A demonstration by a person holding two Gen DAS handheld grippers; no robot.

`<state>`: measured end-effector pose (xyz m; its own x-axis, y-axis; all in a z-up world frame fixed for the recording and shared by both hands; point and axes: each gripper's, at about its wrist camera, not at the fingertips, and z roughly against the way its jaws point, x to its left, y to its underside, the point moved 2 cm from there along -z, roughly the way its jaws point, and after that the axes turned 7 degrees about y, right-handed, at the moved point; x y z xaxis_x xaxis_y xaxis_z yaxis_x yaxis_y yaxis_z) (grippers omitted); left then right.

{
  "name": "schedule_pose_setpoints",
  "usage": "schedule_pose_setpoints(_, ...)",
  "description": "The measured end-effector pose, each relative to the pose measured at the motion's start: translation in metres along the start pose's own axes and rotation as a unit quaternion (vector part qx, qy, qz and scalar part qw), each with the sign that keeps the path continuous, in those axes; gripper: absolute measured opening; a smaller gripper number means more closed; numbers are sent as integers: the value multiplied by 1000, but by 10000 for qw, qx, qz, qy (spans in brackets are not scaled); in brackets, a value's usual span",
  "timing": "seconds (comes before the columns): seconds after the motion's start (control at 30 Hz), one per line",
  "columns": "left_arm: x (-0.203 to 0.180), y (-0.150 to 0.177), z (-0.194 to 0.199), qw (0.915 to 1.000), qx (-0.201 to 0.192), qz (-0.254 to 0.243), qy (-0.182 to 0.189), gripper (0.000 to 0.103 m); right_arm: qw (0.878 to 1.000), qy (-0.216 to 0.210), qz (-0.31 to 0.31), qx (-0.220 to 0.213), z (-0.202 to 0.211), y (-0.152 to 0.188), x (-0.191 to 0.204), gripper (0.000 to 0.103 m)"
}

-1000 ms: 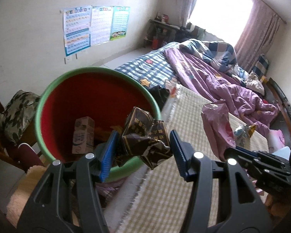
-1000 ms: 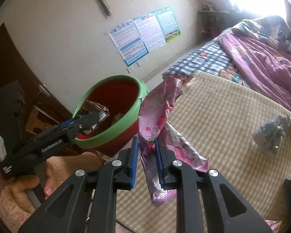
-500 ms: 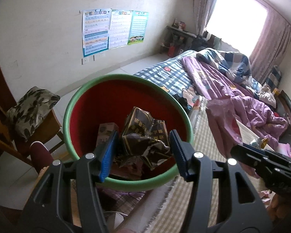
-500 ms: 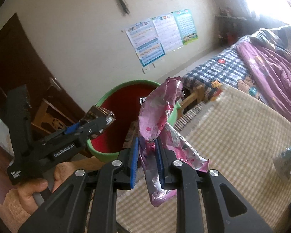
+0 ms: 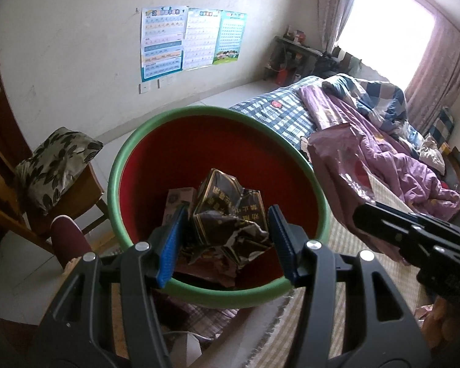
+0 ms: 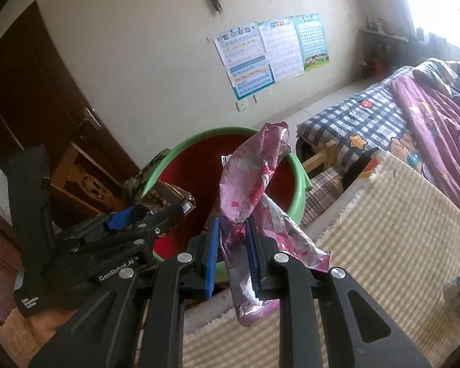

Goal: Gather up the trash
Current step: 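Carry the brown wrapper and pink wrapper over the red bin with both tools, then open both tools to drop the brown and pink wrappers into the bin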

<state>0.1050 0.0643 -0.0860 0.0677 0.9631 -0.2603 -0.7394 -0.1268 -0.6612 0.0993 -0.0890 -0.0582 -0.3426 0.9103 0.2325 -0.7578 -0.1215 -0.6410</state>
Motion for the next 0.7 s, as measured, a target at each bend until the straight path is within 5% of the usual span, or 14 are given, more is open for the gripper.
schedule_pose_setpoints(0.6, 7, 3, -6, 10000, 41, 39, -81, 52, 10000, -27, -5, 83, -12, -1, -2, 19)
schedule_pose_setpoints(0.7, 12, 5, -8, 9999, 39, 94, -123, 62, 9999, -124, -111, -45, -8, -2, -5, 35)
